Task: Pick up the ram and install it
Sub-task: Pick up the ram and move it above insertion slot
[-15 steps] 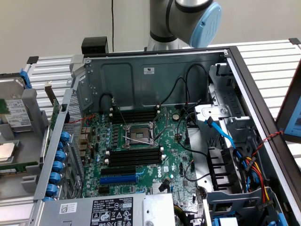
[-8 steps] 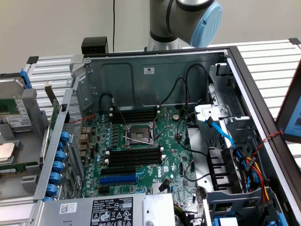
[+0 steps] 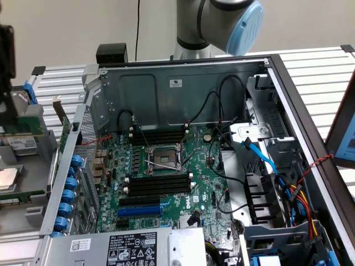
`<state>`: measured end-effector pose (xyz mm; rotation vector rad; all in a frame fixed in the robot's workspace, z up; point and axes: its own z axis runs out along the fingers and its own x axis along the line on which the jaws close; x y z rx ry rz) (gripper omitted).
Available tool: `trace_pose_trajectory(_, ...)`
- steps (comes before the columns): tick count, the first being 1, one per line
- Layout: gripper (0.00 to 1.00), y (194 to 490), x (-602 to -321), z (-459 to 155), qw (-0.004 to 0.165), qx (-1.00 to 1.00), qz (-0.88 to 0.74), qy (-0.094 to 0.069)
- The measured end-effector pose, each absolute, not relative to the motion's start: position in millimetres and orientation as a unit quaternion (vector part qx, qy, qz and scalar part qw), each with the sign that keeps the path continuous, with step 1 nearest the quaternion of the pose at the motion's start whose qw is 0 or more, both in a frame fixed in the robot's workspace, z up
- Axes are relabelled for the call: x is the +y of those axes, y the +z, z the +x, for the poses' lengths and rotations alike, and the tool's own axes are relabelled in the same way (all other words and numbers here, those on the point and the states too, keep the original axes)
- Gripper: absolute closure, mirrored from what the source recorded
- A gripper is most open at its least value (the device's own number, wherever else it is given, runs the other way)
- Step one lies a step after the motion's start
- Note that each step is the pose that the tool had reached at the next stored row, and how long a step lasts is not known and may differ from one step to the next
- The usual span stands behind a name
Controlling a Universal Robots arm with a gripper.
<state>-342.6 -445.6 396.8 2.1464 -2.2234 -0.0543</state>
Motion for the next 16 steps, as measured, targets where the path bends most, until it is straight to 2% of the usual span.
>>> trace_pose_trajectory(16,0.88,397,-446,-277,0.045,-0.719,0.693,0.003)
